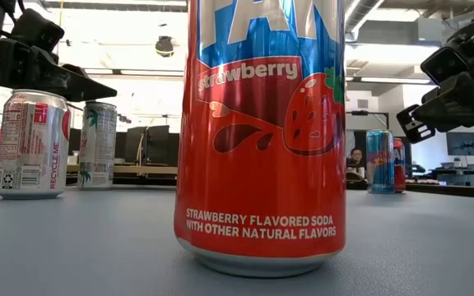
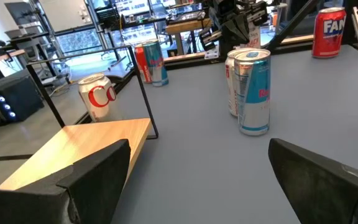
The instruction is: Place canned beverage on shelf
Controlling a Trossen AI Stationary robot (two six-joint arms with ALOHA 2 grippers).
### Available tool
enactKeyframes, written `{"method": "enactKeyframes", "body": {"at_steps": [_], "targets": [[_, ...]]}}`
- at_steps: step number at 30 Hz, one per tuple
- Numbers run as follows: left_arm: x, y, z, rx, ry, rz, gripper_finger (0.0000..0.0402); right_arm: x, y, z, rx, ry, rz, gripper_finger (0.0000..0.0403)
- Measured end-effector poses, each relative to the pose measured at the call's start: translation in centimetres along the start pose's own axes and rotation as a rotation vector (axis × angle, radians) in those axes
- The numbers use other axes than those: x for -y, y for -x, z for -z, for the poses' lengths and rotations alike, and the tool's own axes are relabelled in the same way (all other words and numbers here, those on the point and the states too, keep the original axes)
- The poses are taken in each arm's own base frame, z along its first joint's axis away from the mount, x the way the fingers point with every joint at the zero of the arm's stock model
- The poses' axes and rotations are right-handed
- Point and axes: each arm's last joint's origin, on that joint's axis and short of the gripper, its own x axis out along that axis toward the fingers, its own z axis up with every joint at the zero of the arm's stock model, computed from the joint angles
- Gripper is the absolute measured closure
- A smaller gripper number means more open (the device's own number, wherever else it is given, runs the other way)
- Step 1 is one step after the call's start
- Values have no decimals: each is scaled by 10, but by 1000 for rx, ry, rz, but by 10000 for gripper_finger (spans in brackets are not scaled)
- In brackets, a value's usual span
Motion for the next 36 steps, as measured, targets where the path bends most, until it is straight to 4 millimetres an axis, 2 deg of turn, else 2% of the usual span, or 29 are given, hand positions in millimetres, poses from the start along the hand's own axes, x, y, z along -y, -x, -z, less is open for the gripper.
{"method": "enactKeyframes", "body": {"at_steps": [31, 36], "targets": [[0, 0, 0, 0, 0, 0, 31, 0, 0, 0, 1, 0, 0, 403], [0, 0, 0, 0, -94, 0, 31, 0, 0, 0, 0, 0, 0, 403]]}}
